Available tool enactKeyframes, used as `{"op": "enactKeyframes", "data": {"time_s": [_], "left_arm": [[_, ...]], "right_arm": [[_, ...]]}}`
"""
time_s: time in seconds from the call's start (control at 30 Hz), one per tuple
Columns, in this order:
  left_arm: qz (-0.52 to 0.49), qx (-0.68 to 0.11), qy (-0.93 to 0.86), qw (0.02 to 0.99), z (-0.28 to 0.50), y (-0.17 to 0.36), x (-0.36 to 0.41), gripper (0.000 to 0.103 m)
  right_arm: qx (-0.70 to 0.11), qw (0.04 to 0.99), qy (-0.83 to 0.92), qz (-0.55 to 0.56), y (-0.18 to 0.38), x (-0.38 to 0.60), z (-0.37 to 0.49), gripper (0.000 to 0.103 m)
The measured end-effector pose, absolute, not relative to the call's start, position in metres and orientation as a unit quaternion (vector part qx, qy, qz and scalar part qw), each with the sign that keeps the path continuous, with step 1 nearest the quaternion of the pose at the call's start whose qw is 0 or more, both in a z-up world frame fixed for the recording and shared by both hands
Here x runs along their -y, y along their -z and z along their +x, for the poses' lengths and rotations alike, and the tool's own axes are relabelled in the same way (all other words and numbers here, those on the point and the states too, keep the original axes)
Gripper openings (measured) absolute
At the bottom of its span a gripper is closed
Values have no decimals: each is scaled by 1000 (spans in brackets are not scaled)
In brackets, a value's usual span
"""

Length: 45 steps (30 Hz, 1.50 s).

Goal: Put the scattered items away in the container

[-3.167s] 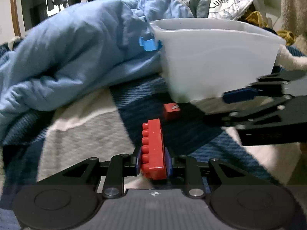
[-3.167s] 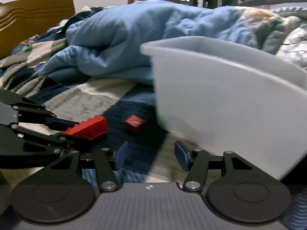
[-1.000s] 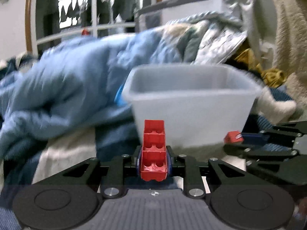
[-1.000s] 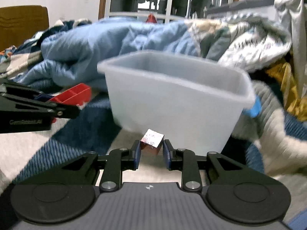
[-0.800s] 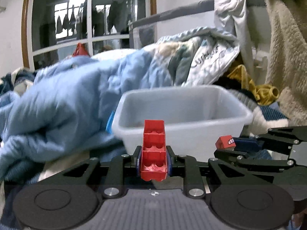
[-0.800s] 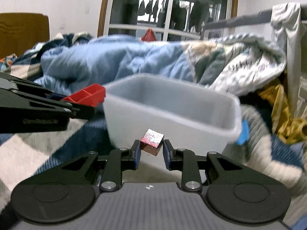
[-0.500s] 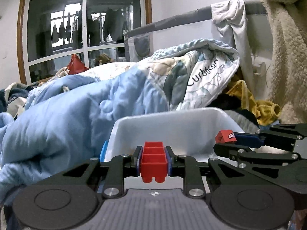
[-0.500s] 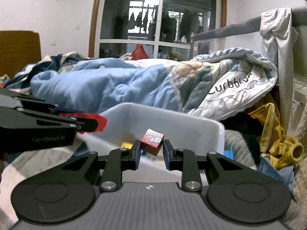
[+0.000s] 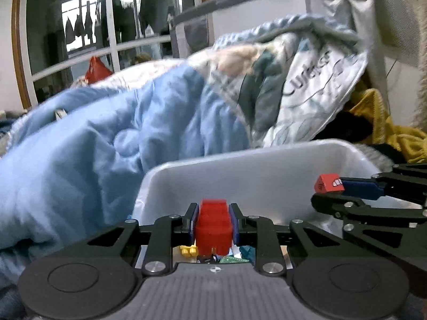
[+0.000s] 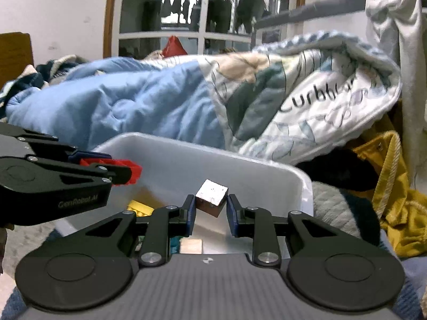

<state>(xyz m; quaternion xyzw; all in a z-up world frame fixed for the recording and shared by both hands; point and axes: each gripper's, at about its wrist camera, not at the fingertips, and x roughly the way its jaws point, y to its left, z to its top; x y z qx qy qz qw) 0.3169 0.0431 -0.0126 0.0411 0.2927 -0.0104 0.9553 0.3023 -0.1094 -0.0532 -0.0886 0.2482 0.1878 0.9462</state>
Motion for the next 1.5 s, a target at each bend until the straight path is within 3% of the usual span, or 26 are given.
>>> {"op": "enactKeyframes", "data": {"time_s": [0.07, 0.1, 0.17, 0.3, 0.73, 1.0, 1.5], "left_arm": [[29, -300, 9, 954, 321, 17, -46, 59], [23, -297, 7, 955, 320, 18, -48, 65], [17, -294, 3, 956, 316, 18, -50, 68], [15, -296, -12, 955, 305, 15, -51, 71], [40, -295, -43, 954, 246, -8, -47, 79], [58, -334, -24, 941, 257, -22, -39, 79], [84, -343, -37, 935, 272, -36, -20, 79]], "right_arm": [[-260, 944, -186, -82, 58, 110, 308, 43], [-261, 944, -185, -79, 60, 111, 308, 53], [-257, 945, -183, -85, 61, 111, 308, 58], [-252, 946, -186, -87, 59, 112, 302, 62], [-246, 949, -169, -101, 36, 115, 263, 96], [-288, 933, -155, -148, 17, 115, 257, 103], [-325, 909, -192, -179, -10, 115, 236, 103]]}}
